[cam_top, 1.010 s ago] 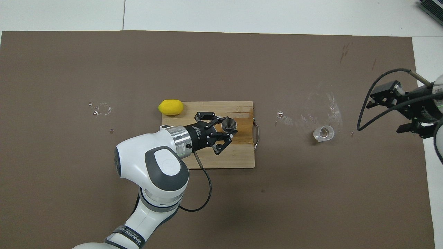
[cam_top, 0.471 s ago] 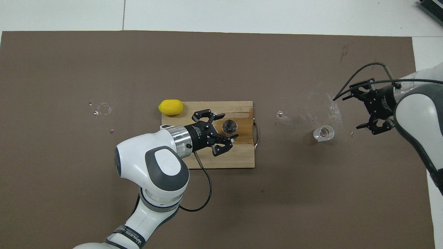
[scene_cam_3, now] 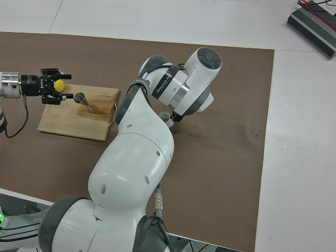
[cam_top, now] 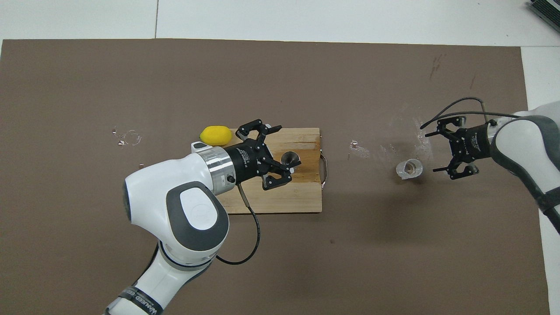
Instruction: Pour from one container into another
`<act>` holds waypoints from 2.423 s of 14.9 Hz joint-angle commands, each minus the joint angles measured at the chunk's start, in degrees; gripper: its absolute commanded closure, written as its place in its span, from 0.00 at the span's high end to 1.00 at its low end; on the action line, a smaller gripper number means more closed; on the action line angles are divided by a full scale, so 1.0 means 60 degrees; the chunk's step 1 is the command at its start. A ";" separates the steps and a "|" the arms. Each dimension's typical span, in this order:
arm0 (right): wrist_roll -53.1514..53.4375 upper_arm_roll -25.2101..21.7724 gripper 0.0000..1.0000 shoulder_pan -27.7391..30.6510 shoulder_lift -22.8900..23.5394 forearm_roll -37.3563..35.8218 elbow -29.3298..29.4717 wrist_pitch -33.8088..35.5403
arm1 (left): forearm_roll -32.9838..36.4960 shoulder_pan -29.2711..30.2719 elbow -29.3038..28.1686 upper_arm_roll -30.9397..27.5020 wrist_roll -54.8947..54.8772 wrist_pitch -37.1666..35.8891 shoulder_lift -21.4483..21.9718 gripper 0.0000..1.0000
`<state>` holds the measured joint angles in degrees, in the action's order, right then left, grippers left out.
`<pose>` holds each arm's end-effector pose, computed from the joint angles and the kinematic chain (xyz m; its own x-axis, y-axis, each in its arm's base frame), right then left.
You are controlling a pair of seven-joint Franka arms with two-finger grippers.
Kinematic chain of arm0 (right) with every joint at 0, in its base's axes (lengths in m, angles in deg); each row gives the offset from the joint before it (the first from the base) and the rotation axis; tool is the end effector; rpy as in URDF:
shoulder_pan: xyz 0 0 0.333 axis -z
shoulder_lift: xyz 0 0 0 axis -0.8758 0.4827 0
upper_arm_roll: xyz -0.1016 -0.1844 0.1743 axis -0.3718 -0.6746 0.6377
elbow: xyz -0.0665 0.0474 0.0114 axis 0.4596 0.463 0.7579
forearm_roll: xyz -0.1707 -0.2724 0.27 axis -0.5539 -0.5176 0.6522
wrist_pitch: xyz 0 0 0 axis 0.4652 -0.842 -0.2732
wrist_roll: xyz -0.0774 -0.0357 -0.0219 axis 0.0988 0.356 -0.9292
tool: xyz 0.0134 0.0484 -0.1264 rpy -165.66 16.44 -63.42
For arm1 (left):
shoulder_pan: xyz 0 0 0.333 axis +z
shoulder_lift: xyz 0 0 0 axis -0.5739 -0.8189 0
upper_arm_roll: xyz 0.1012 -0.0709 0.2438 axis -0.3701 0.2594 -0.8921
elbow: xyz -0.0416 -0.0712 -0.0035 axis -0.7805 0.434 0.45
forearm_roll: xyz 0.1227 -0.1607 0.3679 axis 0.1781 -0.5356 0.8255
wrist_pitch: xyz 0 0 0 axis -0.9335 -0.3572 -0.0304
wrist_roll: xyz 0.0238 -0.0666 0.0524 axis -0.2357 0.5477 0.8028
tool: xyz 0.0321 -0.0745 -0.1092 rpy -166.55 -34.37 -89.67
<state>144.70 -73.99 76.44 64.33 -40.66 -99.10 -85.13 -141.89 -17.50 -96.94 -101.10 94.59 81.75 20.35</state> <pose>0.5922 -0.0636 0.2572 0.1452 -0.8893 -0.4336 -0.9889 -0.1448 -0.0343 0.5236 -0.3650 0.3548 -0.2034 0.4836 -0.8513 0.9232 0.3843 -0.0023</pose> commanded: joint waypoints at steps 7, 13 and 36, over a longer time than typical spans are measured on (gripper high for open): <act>-0.1500 0.0090 1.00 0.0585 0.0604 0.1872 -0.0616 -0.0126 | 0.6479 0.3288 0.1398 -0.0004 0.0063 -0.1271 0.0135 1.00; -0.1593 0.0076 1.00 0.0541 0.0517 0.2528 -0.1172 -0.0199 | 1.2028 0.4387 0.2132 0.0010 -0.0040 -0.1342 -0.0291 1.00; -0.0248 0.0032 0.08 -0.0775 -0.0376 0.2577 -0.1290 -0.0565 | 1.4499 0.5954 0.5047 0.0155 -1.3223 -1.1713 0.1217 1.00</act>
<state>140.13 -73.57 74.58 65.00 -25.88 -105.55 -86.90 -56.58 16.76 -69.66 -101.54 16.15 14.89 28.15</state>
